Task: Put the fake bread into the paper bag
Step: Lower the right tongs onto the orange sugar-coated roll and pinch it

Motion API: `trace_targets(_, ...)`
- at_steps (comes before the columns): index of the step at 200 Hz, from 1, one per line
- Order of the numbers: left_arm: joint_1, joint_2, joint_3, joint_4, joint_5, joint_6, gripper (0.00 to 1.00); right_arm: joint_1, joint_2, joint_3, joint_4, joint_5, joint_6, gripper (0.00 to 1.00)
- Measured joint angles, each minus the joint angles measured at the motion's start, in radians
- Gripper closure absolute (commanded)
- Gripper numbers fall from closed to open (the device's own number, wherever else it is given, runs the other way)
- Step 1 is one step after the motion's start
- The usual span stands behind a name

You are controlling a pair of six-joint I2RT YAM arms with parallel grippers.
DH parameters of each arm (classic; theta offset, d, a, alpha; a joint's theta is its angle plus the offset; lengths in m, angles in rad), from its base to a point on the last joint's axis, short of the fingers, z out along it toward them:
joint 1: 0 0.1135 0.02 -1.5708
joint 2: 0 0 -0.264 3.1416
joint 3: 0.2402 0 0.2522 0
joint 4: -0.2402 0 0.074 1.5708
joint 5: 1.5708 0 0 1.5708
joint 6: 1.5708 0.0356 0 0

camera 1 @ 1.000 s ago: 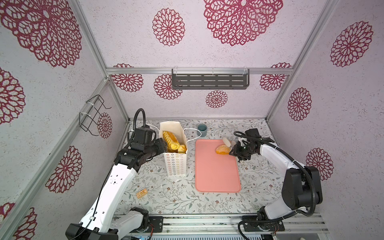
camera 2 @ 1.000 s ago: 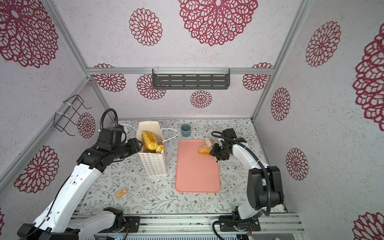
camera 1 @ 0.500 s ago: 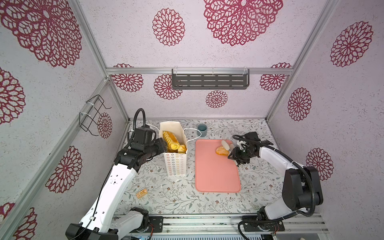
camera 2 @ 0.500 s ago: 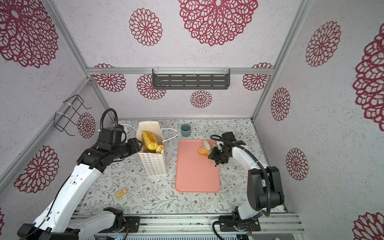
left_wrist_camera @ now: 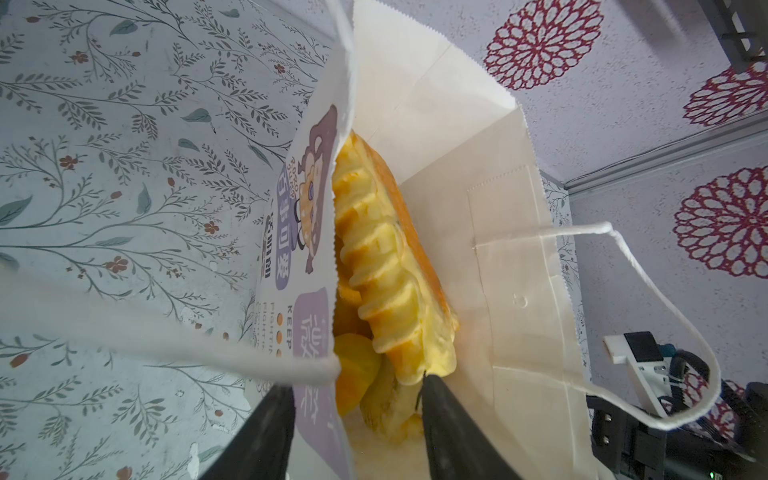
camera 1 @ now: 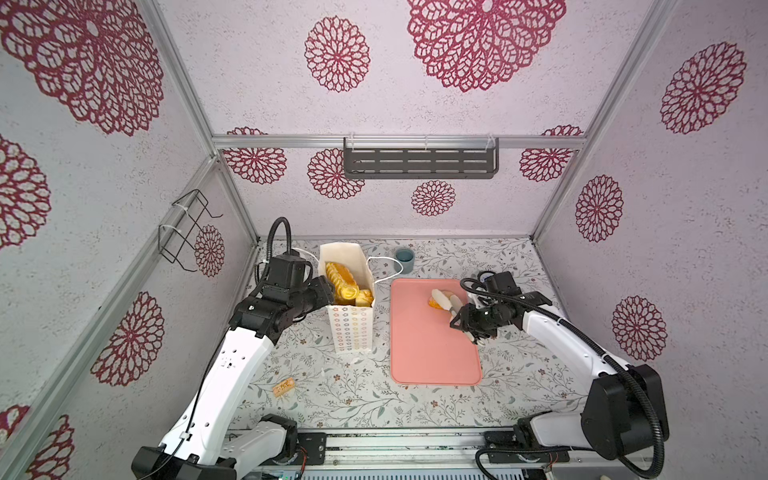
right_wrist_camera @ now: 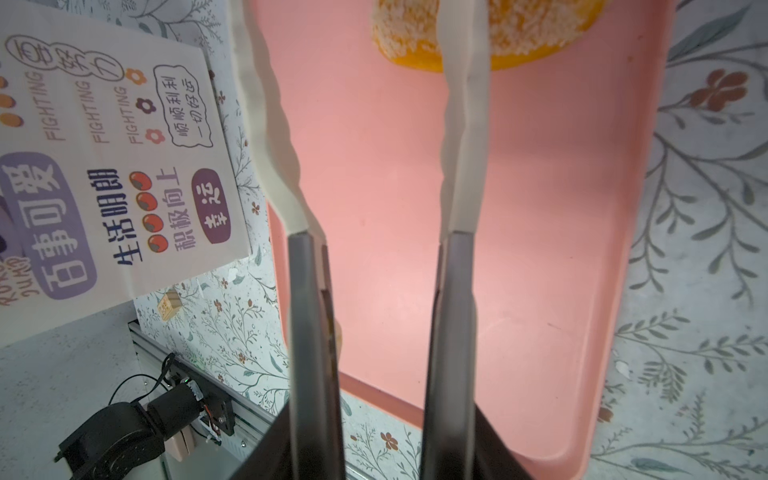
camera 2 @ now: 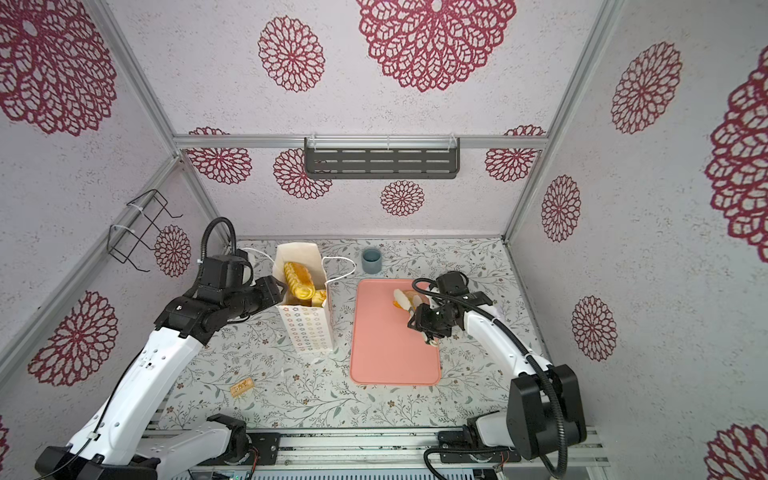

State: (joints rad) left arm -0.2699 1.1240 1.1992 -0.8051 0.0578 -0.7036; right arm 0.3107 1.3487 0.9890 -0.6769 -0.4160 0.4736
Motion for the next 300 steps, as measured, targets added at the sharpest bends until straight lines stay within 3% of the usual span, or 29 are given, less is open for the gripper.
trace_targets(52,0.000,0.000,0.000,0.000,0.001,0.000,0.47,-0.050,0.020,0.072,-0.030,0.068,-0.010,0.53)
trace_targets(147,0.001,-0.020,0.000,-0.001,-0.002,0.000,0.47,-0.120,0.308,0.183,0.063,0.051,-0.031,0.54)
trace_targets(246,0.001,-0.018,0.000,-0.002,-0.005,0.001,0.47,-0.111,0.188,0.039,0.090,-0.031,-0.032,0.54)
trace_targets(300,0.001,-0.018,0.000,-0.001,-0.005,0.001,0.47,-0.014,0.082,0.014,0.071,-0.033,-0.009,0.53)
